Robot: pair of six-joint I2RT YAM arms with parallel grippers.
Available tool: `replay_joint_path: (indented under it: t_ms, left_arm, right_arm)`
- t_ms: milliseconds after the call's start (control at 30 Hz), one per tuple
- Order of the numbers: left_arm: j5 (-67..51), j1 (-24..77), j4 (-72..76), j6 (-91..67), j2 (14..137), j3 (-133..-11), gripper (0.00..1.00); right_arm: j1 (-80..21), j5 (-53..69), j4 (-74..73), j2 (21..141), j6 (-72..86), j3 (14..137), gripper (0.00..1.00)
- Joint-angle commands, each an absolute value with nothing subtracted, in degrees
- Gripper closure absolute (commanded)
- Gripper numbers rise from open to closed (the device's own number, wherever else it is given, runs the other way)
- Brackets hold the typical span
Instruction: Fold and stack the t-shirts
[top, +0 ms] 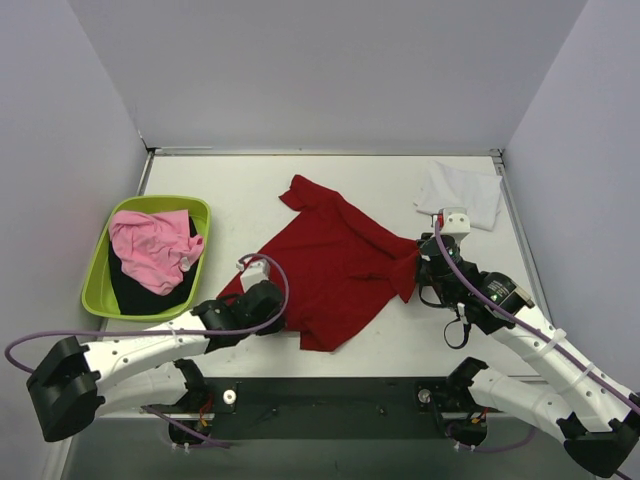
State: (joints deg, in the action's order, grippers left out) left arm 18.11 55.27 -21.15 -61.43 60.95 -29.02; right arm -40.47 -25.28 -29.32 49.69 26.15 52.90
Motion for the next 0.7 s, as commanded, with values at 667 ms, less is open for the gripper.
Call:
replay_joint_path:
  t_ms: [667]
  left_arm:
    - [41.22, 55.90, -53.45, -32.56, 50.53, -94.73, 1.00]
  right_arm:
    - [-39.81, -30.14, -34.36, 56.15, 16.35, 87.34, 1.00]
